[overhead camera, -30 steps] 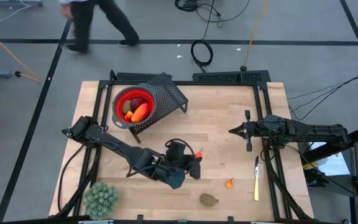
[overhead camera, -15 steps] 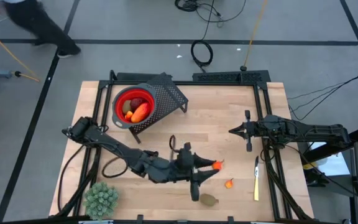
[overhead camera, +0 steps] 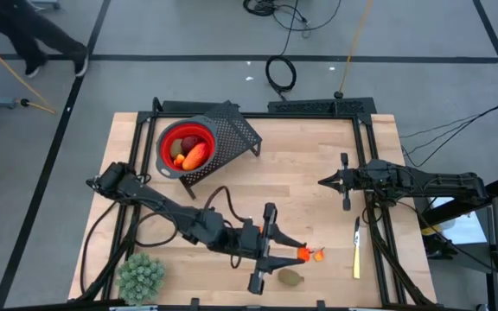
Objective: Pick & Place Fruit
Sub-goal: Put the peach into the red strainer bowl on the shelf
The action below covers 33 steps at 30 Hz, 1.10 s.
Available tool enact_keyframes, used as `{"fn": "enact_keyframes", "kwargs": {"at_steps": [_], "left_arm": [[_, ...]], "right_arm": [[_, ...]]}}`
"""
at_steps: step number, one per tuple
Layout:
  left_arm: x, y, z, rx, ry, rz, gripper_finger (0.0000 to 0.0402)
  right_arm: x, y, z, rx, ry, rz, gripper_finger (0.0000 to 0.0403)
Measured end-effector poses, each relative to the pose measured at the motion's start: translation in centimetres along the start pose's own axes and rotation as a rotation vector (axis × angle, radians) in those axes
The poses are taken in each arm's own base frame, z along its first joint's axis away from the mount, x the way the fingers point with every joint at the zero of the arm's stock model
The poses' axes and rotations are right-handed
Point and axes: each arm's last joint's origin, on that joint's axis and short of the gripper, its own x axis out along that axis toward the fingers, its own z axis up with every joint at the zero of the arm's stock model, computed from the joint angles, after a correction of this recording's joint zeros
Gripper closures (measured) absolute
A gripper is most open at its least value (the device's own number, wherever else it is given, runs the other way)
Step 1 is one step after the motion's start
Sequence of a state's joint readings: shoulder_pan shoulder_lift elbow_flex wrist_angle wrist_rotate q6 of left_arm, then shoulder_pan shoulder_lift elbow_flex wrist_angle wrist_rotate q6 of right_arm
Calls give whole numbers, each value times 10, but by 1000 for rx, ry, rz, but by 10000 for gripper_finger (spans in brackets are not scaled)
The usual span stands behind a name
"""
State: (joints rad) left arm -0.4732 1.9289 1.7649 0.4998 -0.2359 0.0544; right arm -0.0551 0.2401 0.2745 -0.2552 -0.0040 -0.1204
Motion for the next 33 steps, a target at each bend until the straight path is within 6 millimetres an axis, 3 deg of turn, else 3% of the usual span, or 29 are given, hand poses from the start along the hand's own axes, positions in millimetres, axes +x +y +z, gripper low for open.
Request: {"fn": "enact_keyframes", "kwargs": {"at_steps": [5,10,21,27,33], "left_arm": [[0,2,2,-22,-21,19,277],[-1,4,14,-120,-145,64,277],[-5,5,32,-143,-336,62,277],[-5,5,30,-144,-318,61,277],[1,5,5,-291,-68,56,277]], "right_arm": [[0,0,0,0,0,0,403],[0,0,0,0,0,0,403],[0,0,0,0,1,0,403],[0,0,0,0,1,0,403],[0,0,0,0,1,0,403]]}}
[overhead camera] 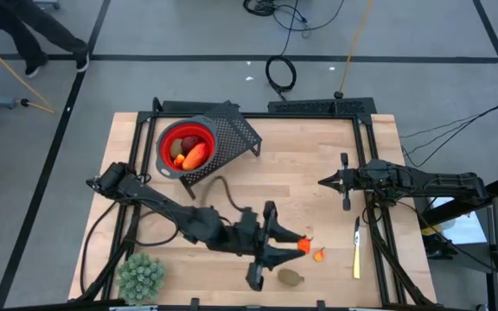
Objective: Pick & Place Fruit
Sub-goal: Put the peach into the red strainer bowl on the shelf
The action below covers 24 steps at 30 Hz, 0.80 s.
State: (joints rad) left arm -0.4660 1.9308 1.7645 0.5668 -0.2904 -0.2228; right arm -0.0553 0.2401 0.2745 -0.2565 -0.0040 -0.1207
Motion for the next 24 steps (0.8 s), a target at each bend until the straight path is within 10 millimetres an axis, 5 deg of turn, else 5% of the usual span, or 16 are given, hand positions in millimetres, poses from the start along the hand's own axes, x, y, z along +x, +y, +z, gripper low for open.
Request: {"fn": "enact_keyframes", "kwargs": {"at_steps": [12,24], "left_arm": [[-9,51,-42,-464,358,486,277],[-35,92,-60,-570,538,900,277]], "right_arm": [[0,0,0,0,3,-1,403],[0,0,0,0,3,-2,403]]}}
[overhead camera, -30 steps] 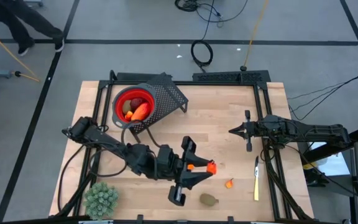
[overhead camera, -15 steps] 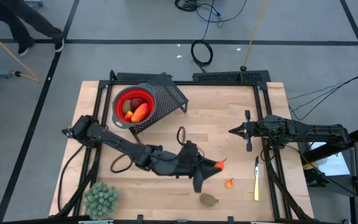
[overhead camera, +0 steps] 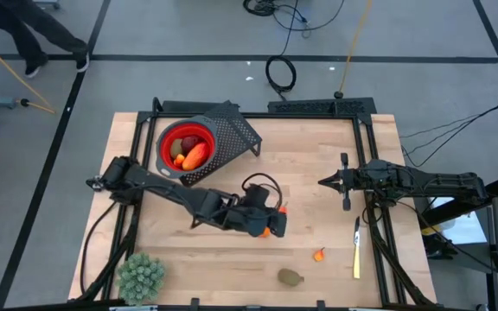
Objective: Pick & Place Fruit
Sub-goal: Put the peach into the red strainer bowl on the shelf
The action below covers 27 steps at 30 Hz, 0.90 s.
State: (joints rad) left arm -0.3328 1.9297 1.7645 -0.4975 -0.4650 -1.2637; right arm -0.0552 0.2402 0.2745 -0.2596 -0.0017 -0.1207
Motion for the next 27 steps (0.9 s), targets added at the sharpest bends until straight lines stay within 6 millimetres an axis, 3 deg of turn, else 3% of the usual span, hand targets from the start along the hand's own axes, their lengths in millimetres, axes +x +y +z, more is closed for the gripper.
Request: {"fn": "enact_keyframes", "kwargs": {"at_steps": [7,19,27], "left_arm": [[-5,13,14,5,-1,116,277],[-69,35,60,85,-121,336,277],[-107,60,86,84,-158,516,277]], "right_arm": [[0,0,0,0,1,-1,403],[0,0,-1,0,6,-1,403],[0,0,-1,0,6,-1,403]]}}
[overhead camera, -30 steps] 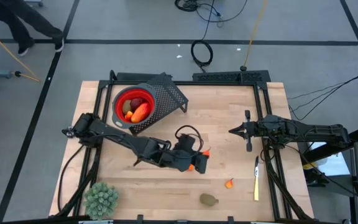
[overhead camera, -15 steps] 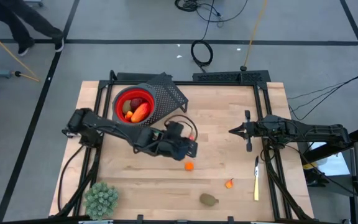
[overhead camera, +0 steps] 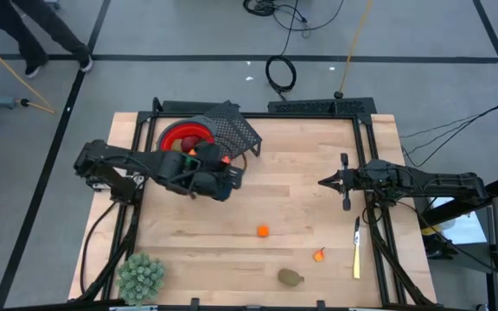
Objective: Pick & Place Fruit
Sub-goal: Put the peach into the red strainer bowl on the shelf
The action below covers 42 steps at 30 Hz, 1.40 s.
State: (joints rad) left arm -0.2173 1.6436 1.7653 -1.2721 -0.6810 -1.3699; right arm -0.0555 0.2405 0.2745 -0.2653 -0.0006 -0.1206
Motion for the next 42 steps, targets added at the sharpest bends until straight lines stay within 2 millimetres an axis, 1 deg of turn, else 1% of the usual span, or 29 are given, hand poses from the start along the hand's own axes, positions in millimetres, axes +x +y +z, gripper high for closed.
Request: {"fn": "enact_keyframes", "kwargs": {"at_steps": [7,9,11,16,23,25,30,32,35,38,42], "left_arm": [[-6,34,15,11,16,195,277],[-6,39,17,13,18,232,277],[-5,40,20,36,18,237,277],[-11,50,32,82,20,233,277],[-20,65,46,59,7,213,277],[-17,67,48,52,2,223,277],[-7,80,45,40,43,274,277],[-1,88,42,25,64,311,277],[4,101,39,-38,60,343,277],[2,117,34,-85,60,366,277],[-1,134,30,-153,47,376,277]], "right_arm": [[0,0,0,3,0,0,403],[0,0,0,3,0,0,403],[0,0,0,3,1,0,403],[0,0,0,3,1,0,403],[0,0,0,4,1,0,403],[0,0,0,4,2,0,403],[0,0,0,4,2,0,403],[0,0,0,4,2,0,403],[0,0,0,4,1,0,403],[0,0,0,4,1,0,403],[0,0,0,4,2,0,403]]}}
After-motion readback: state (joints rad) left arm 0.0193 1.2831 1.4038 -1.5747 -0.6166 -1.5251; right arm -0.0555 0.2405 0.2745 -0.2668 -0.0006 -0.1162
